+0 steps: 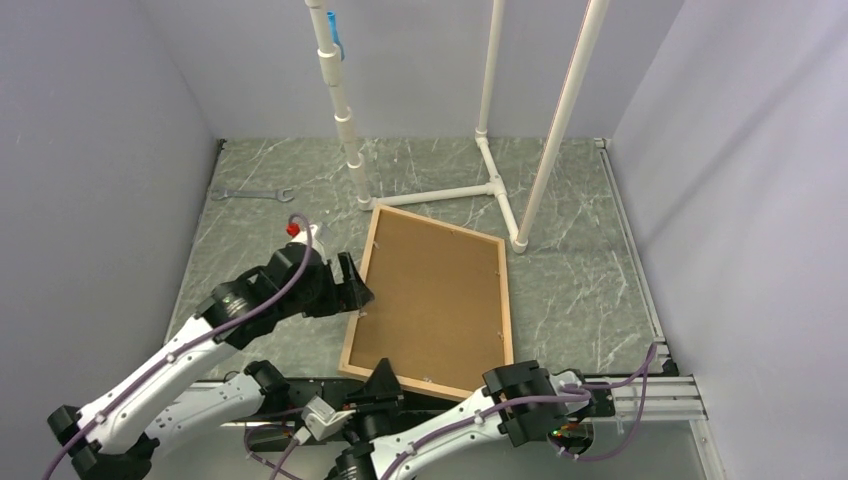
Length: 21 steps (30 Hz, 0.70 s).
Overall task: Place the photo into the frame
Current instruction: Turn over the photo frame at the center of the board.
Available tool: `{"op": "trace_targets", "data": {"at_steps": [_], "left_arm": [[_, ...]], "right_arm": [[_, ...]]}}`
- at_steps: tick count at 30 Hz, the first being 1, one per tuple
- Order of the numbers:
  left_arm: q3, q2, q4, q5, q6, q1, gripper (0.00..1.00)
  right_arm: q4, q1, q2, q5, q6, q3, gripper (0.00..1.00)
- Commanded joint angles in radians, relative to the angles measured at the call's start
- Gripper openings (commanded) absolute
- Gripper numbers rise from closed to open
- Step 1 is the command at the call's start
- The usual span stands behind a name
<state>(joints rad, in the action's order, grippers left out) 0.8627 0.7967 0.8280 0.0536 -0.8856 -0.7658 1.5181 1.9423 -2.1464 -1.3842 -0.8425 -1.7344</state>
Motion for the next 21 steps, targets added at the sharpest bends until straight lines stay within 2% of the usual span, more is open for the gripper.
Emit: {"op": "trace_targets", "data": {"at_steps": [1,6,8,10,13,21], "left_arm": [[0.101,-0.064,0.074,0.128,0.071,-0.001,0.92],[0.166,-0.089,0.136,0.195,0.117,-0.001,0.95],[0.187,-0.089,0.156,0.211,0.13,-0.002,0.95],[0.201,-0.085,0.171,0.227,0.142,-0.001,0.95],[0.228,-0.068,0.205,0.251,0.157,-0.002,0.95],[0.264,-0.067,0.27,0.301,0.18,-0.002,0.95]], "right_arm": [[-0.018,0.006,0.117,-0.038,0.003,-0.087,0.02],[-0.066,0.004,0.23,0.023,0.034,-0.104,0.01],[-0.25,0.002,0.305,0.087,0.173,-0.05,0.0],[-0.438,-0.011,0.418,0.188,0.315,0.035,0.0],[-0.649,-0.045,0.554,0.352,0.436,0.149,0.0],[-0.893,-0.174,0.817,0.782,0.549,0.3,0.0]]}}
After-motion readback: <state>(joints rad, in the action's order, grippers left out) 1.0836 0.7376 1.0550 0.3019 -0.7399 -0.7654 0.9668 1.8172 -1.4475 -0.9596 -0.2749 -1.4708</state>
